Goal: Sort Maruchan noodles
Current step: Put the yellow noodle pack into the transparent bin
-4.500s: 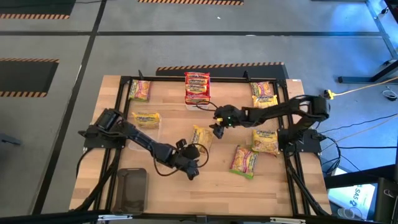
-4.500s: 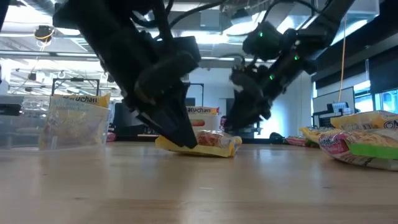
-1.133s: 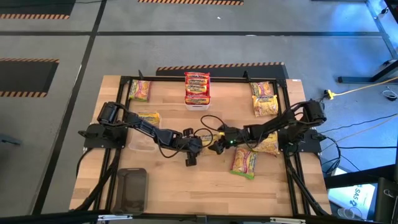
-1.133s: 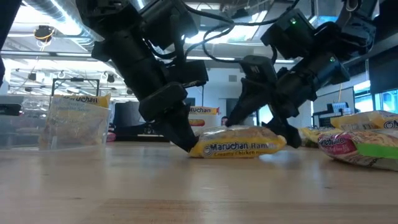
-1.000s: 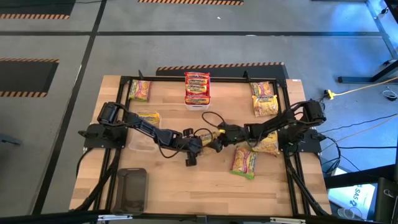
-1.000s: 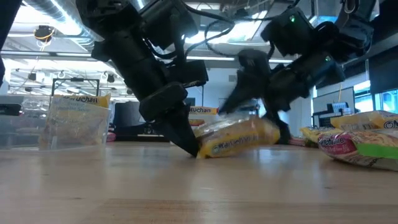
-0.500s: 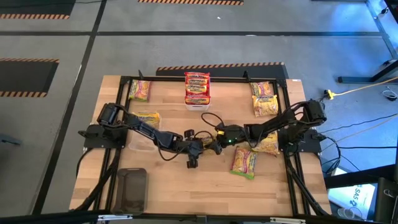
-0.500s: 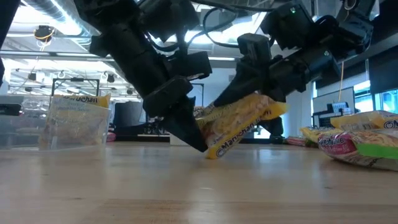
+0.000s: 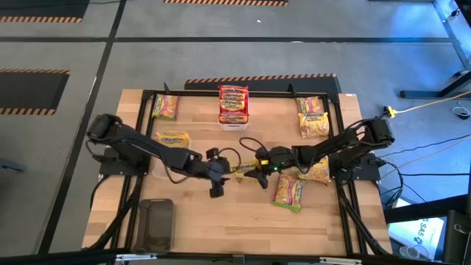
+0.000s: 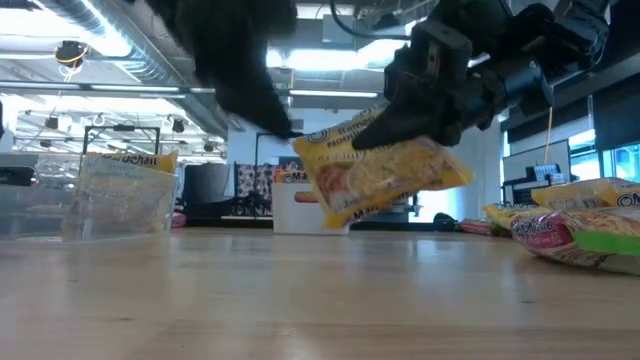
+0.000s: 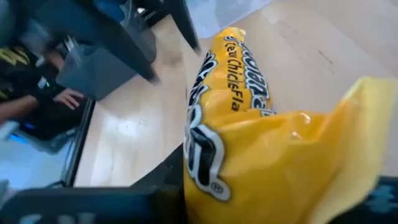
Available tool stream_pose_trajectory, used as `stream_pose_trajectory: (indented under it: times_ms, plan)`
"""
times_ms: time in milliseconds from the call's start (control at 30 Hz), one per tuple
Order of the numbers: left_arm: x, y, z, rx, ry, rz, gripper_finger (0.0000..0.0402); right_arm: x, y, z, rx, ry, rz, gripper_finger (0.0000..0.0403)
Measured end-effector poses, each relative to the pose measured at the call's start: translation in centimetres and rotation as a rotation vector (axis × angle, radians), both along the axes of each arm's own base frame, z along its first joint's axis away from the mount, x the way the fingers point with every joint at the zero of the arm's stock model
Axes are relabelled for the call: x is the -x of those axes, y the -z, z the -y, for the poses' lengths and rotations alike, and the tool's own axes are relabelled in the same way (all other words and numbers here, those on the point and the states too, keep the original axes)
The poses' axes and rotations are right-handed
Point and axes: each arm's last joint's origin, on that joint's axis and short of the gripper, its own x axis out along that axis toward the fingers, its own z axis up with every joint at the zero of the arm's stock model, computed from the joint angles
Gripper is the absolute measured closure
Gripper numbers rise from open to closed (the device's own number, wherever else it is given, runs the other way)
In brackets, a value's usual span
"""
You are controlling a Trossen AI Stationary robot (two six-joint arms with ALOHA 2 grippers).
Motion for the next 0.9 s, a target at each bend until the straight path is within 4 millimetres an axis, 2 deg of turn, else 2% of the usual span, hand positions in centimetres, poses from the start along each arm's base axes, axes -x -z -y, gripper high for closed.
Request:
stream_pose_trajectory:
  times_ms: [167, 300, 433, 633, 900]
  plan:
    - [0.7, -3.0, -0.3, 0.060, -0.059, 0.144, 0.0231, 0.1, 0.0, -0.6, 0.106, -0.076, 0.024, 0.0296]
    - [0.8, -4.0, -1.0, 0.083, -0.043, 0.187, 0.0214, 0.0, -0.3, -1.7, 0.209, -0.130, 0.073, 0.0310]
    - [-0.1, -4.0, -1.8, 0.187, 0.027, 0.218, 0.0177, -0.2, -0.7, -2.6, 0.297, -0.149, 0.096, 0.0304]
    - [-1.7, -2.7, -2.7, 0.296, 0.094, 0.221, 0.0116, -0.8, -1.5, -3.0, 0.338, -0.158, 0.133, 0.0298]
    - [-2.3, -1.7, -2.9, 0.307, 0.062, 0.200, 0.0108, -0.8, -1.5, -3.0, 0.337, -0.165, 0.131, 0.0301]
